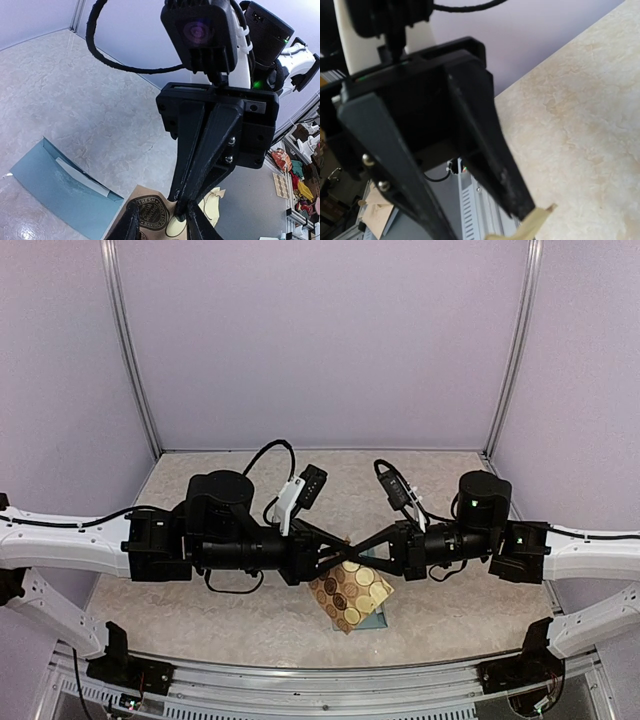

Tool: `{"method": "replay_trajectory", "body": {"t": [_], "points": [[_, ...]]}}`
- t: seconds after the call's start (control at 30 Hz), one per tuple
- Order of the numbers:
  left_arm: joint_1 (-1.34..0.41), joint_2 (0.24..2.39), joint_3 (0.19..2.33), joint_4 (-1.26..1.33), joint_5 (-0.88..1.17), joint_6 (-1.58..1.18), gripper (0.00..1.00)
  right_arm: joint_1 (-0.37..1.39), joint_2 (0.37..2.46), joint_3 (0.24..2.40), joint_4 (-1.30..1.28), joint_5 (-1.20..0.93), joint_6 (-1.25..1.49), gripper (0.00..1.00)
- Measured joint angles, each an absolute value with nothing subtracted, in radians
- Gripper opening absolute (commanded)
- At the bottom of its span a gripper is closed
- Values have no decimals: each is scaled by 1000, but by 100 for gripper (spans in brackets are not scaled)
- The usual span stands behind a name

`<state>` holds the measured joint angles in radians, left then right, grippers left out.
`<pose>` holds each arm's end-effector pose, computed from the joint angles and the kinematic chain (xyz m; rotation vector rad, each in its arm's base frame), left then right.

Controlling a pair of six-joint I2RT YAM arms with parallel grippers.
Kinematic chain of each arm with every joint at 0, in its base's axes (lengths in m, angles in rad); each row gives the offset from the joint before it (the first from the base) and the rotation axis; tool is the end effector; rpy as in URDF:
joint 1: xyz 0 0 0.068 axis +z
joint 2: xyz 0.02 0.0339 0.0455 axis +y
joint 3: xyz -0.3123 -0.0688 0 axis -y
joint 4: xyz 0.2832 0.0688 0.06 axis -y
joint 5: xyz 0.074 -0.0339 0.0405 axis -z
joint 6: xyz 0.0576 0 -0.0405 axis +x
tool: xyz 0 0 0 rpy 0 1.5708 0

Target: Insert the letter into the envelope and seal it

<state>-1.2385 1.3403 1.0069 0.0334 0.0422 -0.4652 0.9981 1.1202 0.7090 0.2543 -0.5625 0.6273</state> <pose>0.1157 -0.3426 0.3427 0.8052 1.8928 -1.1698 0.1307 0.2594 0.3173 -0.8379 1.8398 1.6074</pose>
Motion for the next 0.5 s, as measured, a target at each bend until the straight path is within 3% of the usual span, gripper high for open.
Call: {"method": "replay_trajectory", "body": {"t": [0.3,0.5], "points": [[-1236,1340,1007,38,56,-470,17,998,1120,701,262,-569,630,0],[-1236,1340,1007,37,59,-472,17,998,1120,699,263,-569,630,0]]}}
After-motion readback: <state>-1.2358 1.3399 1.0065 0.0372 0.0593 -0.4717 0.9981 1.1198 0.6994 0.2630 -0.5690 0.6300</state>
